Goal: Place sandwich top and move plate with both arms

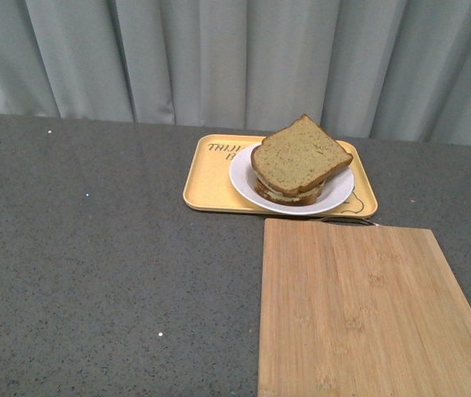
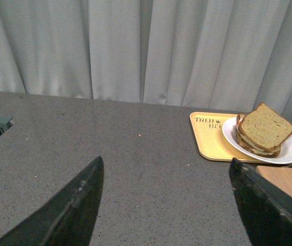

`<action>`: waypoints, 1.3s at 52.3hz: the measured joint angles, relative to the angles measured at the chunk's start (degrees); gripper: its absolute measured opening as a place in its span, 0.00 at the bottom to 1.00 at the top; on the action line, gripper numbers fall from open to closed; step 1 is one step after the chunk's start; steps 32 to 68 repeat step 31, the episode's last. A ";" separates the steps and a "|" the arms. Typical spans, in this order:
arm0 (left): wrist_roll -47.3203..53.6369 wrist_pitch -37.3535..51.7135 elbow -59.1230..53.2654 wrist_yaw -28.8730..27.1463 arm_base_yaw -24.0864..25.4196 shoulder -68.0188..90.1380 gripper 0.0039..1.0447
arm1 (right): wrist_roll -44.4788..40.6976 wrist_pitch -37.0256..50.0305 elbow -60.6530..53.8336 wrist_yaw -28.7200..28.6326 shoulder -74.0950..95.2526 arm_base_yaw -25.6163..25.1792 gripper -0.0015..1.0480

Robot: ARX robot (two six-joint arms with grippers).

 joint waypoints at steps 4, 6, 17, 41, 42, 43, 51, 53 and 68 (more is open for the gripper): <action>0.00 0.00 0.00 0.00 0.00 0.00 0.87 | 0.00 0.00 0.00 -0.02 0.00 0.00 0.91; 0.00 0.00 0.00 -0.02 0.00 0.00 0.92 | -0.02 0.00 0.00 -0.02 0.00 0.00 0.91; 0.04 0.00 0.00 -0.02 0.00 0.00 0.94 | 0.00 0.00 0.00 0.00 0.00 0.00 0.91; 0.04 0.00 0.00 -0.02 0.00 0.00 0.94 | 0.00 0.00 0.00 0.00 0.00 0.00 0.91; 0.04 0.00 0.00 -0.02 0.00 0.00 0.94 | 0.00 0.00 0.00 0.00 0.00 0.00 0.91; 0.04 0.00 0.00 -0.02 0.00 0.00 0.94 | 0.00 0.00 0.00 0.00 0.00 0.00 0.91; 0.04 0.00 0.00 -0.02 0.00 0.00 0.94 | 0.00 0.00 0.00 0.00 0.00 0.00 0.91; 0.04 0.00 0.00 -0.02 0.00 0.00 0.94 | 0.00 0.00 0.00 0.00 0.00 0.00 0.91; 0.04 0.00 0.00 -0.02 0.00 0.00 0.94 | 0.00 0.00 0.00 0.00 0.00 0.00 0.91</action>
